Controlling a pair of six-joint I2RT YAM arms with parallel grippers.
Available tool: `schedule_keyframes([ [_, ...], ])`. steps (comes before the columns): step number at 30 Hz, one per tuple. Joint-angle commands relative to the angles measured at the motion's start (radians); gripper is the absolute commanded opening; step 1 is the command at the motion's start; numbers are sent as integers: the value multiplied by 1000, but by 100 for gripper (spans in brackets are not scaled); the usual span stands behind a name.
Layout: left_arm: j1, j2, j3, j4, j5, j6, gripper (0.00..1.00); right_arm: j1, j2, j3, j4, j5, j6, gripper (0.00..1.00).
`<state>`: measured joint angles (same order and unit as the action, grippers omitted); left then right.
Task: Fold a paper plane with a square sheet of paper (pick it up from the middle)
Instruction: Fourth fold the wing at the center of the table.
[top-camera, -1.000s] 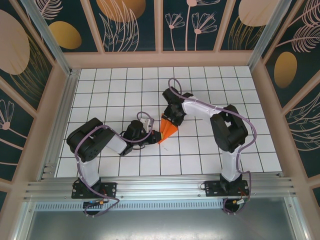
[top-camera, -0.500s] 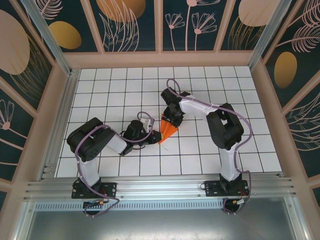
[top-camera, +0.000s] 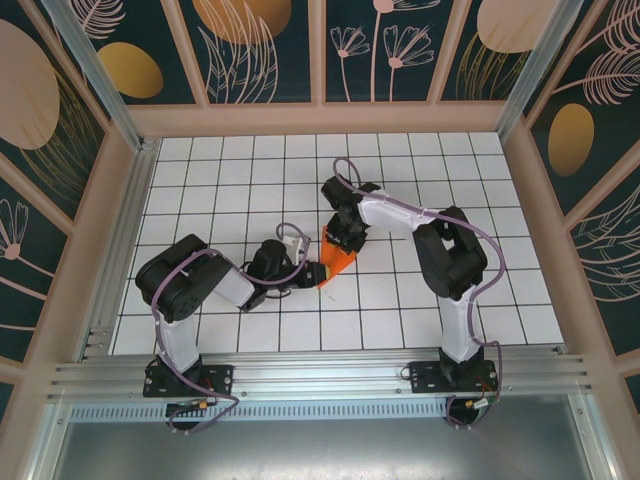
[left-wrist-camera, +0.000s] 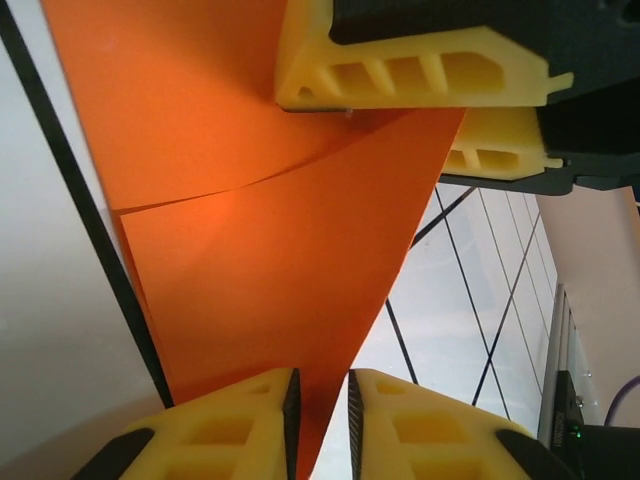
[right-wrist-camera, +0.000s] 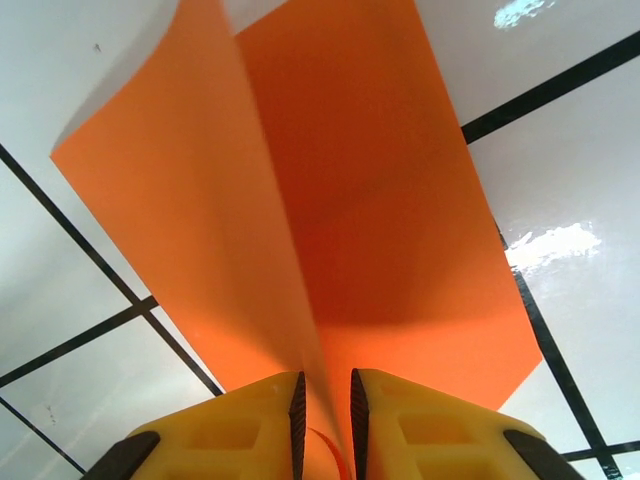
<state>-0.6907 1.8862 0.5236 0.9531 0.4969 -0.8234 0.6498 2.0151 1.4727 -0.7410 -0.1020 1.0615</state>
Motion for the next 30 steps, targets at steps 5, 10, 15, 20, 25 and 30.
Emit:
schedule_keyframes([
  [5, 3, 45, 2, -32, -6, 18, 25, 12, -21, 31, -62, 18, 9, 15],
  [10, 3, 26, 1, -15, 13, 6, 28, 14, -25, 18, -71, 33, -23, 0],
  [15, 12, -59, -4, 1, 23, -45, 34, 14, -39, -11, -88, 70, -122, 0],
  [20, 54, -88, -11, 3, 15, -120, 35, 5, -78, -54, -71, 88, -256, 0],
  [25, 54, -58, 13, -21, 9, -153, 32, -6, -93, -69, -78, 113, -331, 0],
  [30, 52, -24, 35, -14, 30, -194, 27, -16, -87, -44, -99, 154, -339, 0],
])
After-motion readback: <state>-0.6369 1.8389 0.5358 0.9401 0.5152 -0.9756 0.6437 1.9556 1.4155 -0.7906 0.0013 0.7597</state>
